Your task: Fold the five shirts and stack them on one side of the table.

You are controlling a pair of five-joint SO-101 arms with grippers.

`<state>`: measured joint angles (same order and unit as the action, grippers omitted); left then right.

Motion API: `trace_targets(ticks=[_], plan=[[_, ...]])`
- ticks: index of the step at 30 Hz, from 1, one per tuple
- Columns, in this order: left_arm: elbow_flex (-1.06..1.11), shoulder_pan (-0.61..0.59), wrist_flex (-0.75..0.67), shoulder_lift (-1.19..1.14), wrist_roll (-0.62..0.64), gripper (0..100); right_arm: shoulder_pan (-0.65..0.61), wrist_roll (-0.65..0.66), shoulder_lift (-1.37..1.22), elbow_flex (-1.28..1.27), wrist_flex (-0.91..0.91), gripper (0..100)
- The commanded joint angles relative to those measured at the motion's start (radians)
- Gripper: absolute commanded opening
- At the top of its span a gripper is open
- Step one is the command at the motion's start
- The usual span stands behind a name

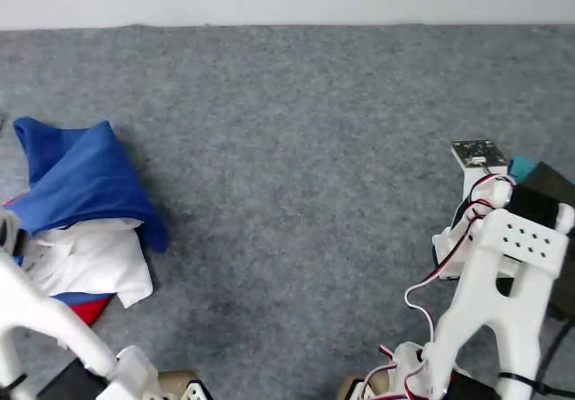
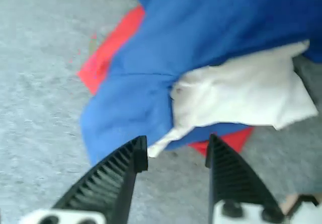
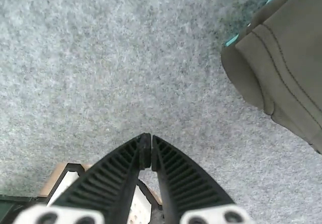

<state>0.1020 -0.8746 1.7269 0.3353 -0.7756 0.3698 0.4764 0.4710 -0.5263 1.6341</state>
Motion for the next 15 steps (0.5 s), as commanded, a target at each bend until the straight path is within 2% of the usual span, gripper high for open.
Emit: trace_targets(ticks=[1, 6, 15], plan=[[0.114, -0.002, 0.008, -0.028, -0.061, 20, -0.008, -0.009, 0.050, 0.046, 0.007, 0.9], [0.174, -0.044, -0.104, -0.149, -0.066, 20, -0.008, -0.009, 0.050, 0.046, 0.007, 0.9], [0.093, -0.061, -0.206, -0.405, -0.084, 20, -0.008, -0.009, 0.050, 0.046, 0.007, 0.9]])
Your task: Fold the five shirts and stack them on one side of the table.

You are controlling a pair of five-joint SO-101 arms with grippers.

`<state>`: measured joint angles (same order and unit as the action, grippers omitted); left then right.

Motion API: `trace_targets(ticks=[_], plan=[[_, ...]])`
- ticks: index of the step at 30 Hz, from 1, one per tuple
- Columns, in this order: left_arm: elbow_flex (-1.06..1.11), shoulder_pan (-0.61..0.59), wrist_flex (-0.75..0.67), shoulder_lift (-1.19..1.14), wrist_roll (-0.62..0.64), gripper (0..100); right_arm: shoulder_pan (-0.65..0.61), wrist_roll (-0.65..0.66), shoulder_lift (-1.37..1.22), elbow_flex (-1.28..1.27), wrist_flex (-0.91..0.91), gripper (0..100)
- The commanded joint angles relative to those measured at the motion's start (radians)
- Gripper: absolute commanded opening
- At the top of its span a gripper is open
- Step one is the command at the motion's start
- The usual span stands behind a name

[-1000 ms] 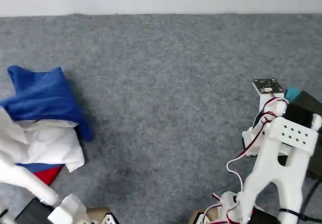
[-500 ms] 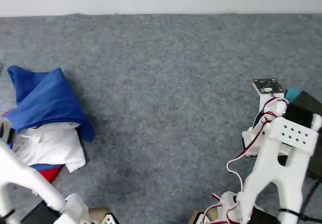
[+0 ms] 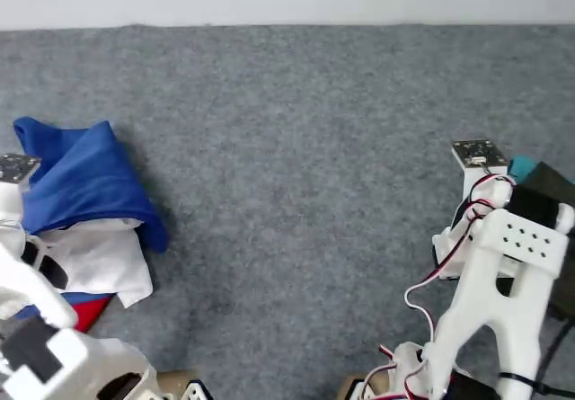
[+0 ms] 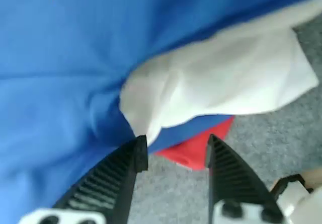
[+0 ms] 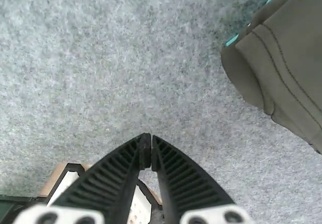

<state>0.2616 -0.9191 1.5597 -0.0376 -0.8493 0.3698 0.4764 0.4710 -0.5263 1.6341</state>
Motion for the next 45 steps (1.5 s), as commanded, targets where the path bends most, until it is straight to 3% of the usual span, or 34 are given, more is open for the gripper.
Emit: trace_targets(ticks=[1, 11, 17, 23, 30, 36, 45], plan=[[-0.085, -0.020, -0.041, -0.048, -0.011, 20, -0.008, -0.009, 0.050, 0.046, 0.007, 0.9], [-0.266, -0.034, 0.029, -0.057, -0.014, 20, -0.008, -0.009, 0.050, 0.046, 0.007, 0.9], [-0.263, -0.071, 0.054, -0.078, -0.015, 20, -0.008, -0.011, 0.050, 0.046, 0.007, 0.9], [-0.262, -0.112, 0.196, -0.058, -0.132, 14, -0.008, -0.012, 0.050, 0.046, 0.007, 0.9], [-0.173, -0.138, 0.193, 0.064, -0.169, 13, -0.073, -0.015, 0.048, 0.044, 0.005, 0.9], [-0.067, -0.138, 0.061, 0.078, -0.176, 14, -0.171, -0.015, 0.048, 0.044, 0.005, 0.9], [-0.019, -0.135, -0.112, 0.078, -0.127, 19, -0.176, -0.015, 0.048, 0.044, 0.007, 0.9]])
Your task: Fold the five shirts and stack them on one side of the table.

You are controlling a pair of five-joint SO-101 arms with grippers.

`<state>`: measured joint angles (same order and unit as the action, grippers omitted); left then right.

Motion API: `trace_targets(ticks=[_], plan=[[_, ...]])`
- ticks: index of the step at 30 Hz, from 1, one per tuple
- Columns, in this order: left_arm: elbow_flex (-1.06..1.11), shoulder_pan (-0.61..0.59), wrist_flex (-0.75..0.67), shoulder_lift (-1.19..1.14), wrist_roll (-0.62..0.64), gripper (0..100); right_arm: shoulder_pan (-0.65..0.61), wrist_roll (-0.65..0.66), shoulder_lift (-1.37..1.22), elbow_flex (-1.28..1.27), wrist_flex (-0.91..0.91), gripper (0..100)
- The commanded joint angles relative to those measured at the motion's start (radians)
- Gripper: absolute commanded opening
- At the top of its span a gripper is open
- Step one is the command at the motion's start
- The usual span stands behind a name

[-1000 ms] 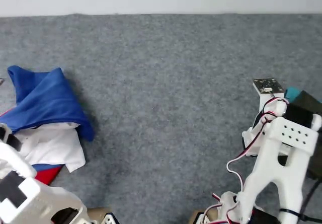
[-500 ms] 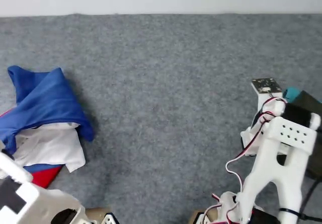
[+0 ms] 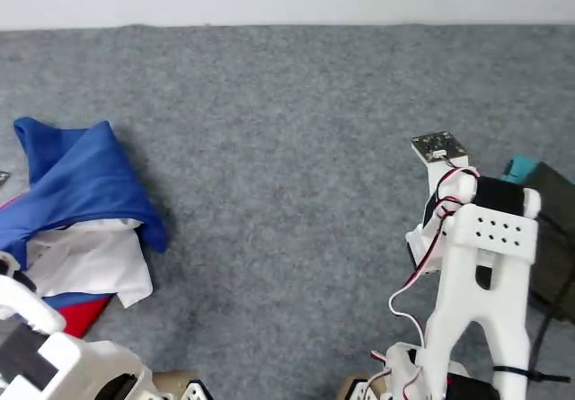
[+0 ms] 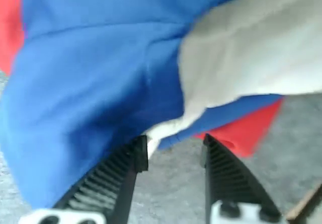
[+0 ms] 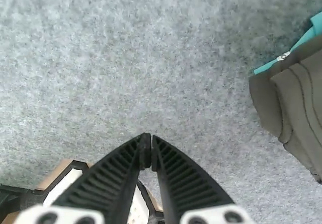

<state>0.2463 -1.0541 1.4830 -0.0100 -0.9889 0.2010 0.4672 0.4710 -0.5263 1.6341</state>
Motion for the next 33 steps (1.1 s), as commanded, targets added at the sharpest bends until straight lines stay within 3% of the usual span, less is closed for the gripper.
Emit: trace_targets(ticks=[1, 15, 33], plan=[[-0.004, 0.000, -0.037, 0.051, 0.012, 19, -0.007, -0.006, 0.048, 0.044, 0.007, 0.9], [-0.001, -0.006, -0.129, -0.051, 0.018, 18, -0.012, -0.006, 0.048, 0.044, 0.007, 0.9], [-0.147, -0.008, -0.003, -0.064, 0.038, 15, -0.012, -0.006, 0.047, 0.044, 0.002, 0.9]])
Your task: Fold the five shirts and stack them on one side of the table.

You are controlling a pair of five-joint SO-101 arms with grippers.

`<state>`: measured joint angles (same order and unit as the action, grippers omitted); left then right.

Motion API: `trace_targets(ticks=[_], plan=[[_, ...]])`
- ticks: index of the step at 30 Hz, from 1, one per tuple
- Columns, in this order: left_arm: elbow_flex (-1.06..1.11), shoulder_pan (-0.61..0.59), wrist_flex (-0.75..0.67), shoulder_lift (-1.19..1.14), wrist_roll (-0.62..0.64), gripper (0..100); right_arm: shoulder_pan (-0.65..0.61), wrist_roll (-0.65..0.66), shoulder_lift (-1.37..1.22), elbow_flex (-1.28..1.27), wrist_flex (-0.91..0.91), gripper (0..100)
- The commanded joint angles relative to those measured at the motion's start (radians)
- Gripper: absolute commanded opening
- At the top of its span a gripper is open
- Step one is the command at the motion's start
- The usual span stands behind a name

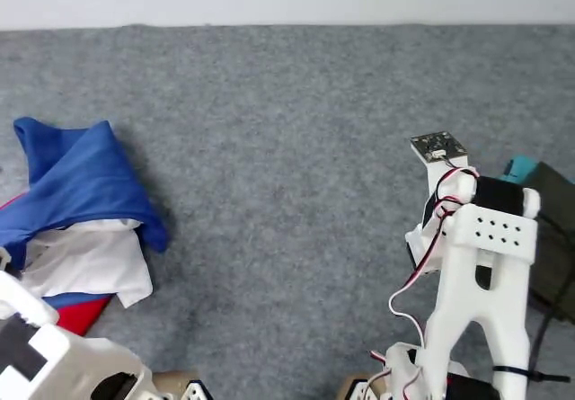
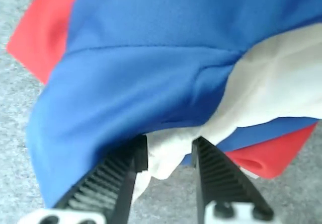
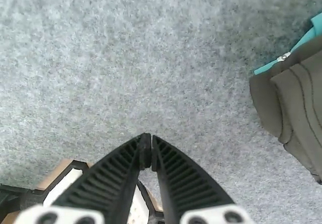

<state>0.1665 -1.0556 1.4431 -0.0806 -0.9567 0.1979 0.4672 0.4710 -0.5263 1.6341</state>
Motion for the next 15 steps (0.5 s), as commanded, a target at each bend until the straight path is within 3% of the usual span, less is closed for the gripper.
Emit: trace_targets(ticks=[1, 15], plan=[[-0.073, -0.005, 0.038, 0.005, 0.006, 15, -0.008, -0.006, 0.047, 0.044, 0.001, 0.9], [-0.025, -0.006, 0.029, -0.072, 0.006, 14, -0.008, -0.006, 0.042, 0.044, -0.004, 0.9]])
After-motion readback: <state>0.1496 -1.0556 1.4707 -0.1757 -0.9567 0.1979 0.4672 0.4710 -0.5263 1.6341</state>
